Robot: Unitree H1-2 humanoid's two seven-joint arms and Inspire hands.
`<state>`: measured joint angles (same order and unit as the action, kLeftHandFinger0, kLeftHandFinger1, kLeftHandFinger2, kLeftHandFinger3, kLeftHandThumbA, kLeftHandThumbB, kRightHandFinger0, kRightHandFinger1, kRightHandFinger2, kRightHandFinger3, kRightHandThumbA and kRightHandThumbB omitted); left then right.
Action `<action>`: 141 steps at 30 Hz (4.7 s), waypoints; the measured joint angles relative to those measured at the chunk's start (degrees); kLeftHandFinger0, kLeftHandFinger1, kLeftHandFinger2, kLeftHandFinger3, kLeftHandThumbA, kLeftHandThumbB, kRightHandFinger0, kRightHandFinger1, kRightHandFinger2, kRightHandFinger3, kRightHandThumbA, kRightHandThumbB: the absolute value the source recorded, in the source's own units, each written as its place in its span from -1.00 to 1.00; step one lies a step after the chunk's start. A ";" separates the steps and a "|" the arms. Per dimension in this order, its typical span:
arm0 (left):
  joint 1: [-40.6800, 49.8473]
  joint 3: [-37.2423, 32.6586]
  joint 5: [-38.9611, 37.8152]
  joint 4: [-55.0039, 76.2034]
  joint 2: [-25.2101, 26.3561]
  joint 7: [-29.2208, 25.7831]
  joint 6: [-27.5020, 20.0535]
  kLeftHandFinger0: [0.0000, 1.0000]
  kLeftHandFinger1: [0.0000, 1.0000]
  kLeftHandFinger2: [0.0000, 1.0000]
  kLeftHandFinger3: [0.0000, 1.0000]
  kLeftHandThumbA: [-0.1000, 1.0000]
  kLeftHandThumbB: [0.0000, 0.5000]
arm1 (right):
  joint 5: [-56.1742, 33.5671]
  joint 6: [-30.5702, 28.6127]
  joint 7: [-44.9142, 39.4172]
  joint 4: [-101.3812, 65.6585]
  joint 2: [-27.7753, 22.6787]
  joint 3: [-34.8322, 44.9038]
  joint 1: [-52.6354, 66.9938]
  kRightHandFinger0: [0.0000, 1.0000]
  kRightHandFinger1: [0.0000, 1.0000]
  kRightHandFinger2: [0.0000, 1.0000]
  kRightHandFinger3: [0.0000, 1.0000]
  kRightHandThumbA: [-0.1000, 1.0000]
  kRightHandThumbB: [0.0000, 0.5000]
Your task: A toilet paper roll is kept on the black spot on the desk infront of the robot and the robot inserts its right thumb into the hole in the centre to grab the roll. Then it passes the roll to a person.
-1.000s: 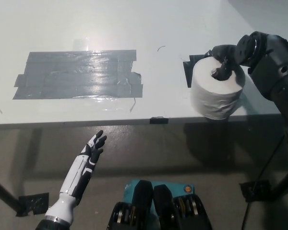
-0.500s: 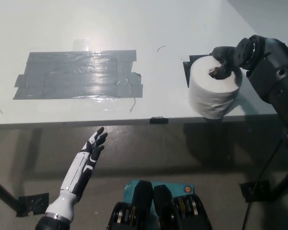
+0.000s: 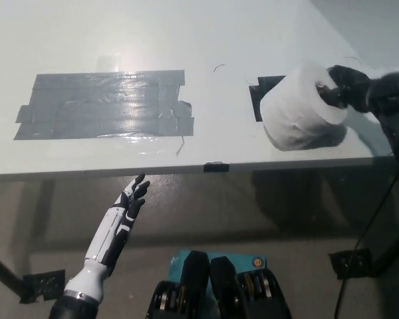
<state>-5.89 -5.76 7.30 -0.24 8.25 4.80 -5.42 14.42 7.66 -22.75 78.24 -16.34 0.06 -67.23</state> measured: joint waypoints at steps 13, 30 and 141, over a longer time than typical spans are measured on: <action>0.07 0.08 -0.02 -0.20 -0.03 -0.01 0.04 1.00 1.00 1.00 1.00 1.00 -0.43 | -16.24 0.09 -2.31 -2.57 2.49 27.25 8.67 -1.00 -0.39 0.43 1.00 -1.00 -0.65; -2.65 0.35 -0.02 -0.20 -0.02 -0.01 0.11 1.00 1.00 1.00 1.00 1.00 -0.42 | -34.29 13.77 -5.94 -22.48 15.22 35.45 12.94 -1.00 -0.10 0.72 1.00 -1.00 -0.53; 2.63 -0.80 0.23 -1.90 -0.40 0.00 -0.59 1.00 1.00 1.00 1.00 1.00 -0.61 | -5.42 -5.47 16.65 -75.19 7.24 -4.30 61.98 1.00 1.00 1.00 1.00 0.66 -0.06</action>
<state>-3.27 -6.56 7.54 -2.13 7.85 4.80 -6.01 9.00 2.19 -6.10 3.05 -9.10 -4.24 -5.25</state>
